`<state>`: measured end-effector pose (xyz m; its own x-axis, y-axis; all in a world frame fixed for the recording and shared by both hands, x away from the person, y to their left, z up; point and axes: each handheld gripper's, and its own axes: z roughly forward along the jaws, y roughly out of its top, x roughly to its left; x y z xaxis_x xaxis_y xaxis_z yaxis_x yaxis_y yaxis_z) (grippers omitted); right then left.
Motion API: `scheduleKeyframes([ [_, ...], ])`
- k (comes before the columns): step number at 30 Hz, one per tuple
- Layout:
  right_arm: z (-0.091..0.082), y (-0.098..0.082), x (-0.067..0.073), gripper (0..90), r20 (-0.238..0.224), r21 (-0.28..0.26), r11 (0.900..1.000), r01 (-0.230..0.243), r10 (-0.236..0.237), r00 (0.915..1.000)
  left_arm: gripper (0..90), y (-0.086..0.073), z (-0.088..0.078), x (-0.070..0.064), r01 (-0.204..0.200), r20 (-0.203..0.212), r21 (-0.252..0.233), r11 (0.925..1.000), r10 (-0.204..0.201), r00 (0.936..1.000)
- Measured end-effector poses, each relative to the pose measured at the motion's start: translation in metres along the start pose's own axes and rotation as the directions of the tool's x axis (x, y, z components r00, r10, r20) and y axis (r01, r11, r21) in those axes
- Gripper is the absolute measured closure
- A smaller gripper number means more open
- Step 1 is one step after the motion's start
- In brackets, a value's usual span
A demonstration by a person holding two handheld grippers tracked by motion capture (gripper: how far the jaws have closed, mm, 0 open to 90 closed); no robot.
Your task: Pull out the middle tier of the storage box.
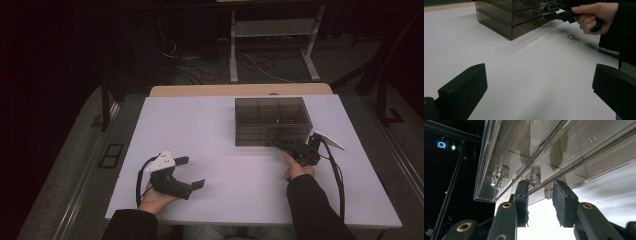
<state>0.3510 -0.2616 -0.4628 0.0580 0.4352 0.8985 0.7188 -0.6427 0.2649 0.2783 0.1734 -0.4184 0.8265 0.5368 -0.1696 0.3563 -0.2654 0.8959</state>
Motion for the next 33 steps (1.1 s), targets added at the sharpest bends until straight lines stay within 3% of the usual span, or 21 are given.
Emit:
scheduleKeyframes([
  [18, 0.0051, -0.0027, 0.0011, 78.5, -0.028, -0.031, 0.999, -0.028, 0.027, 0.9992, 0.0, -0.0001, -0.0002, 0.0004, 0.0, -0.002, 0.0, 1.0, 0.0, 1.0],
  [33, 0.0042, -0.0042, 0.0055, 80.0, 0.003, -0.043, 0.998, -0.041, 0.042, 0.9991, 0.0, -0.0001, -0.0003, 0.0009, -0.003, -0.004, 0.003, 1.0, 0.003, 1.0],
])
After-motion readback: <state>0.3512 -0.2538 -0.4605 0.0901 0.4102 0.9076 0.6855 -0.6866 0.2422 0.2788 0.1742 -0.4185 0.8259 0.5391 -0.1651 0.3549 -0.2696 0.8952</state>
